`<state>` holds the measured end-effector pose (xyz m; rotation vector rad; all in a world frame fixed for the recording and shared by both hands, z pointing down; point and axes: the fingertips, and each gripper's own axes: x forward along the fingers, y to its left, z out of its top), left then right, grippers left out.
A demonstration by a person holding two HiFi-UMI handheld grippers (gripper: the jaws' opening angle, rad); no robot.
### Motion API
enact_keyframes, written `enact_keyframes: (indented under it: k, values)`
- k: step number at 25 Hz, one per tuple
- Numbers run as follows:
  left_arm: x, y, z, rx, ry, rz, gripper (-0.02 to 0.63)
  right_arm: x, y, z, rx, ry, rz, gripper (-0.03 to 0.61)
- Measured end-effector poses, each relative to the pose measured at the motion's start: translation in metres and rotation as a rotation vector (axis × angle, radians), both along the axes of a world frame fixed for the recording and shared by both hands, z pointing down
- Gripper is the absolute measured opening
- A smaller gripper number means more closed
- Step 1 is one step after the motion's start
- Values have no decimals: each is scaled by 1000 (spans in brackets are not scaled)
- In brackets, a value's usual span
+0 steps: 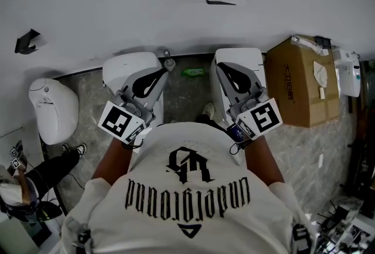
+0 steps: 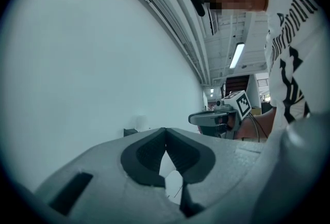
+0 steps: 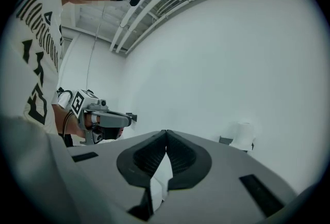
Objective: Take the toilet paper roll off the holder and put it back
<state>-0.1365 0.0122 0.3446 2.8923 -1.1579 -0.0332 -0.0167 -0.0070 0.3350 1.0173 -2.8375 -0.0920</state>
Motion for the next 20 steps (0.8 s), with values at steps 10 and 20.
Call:
enact_keyframes:
  k: [10, 20]
  values:
    - [-11, 31, 1, 0, 22, 50, 14, -19, 40, -2, -1, 27, 17, 15]
    - [29, 51, -9, 30, 16, 37, 14, 8, 60, -5, 12, 22, -47, 15]
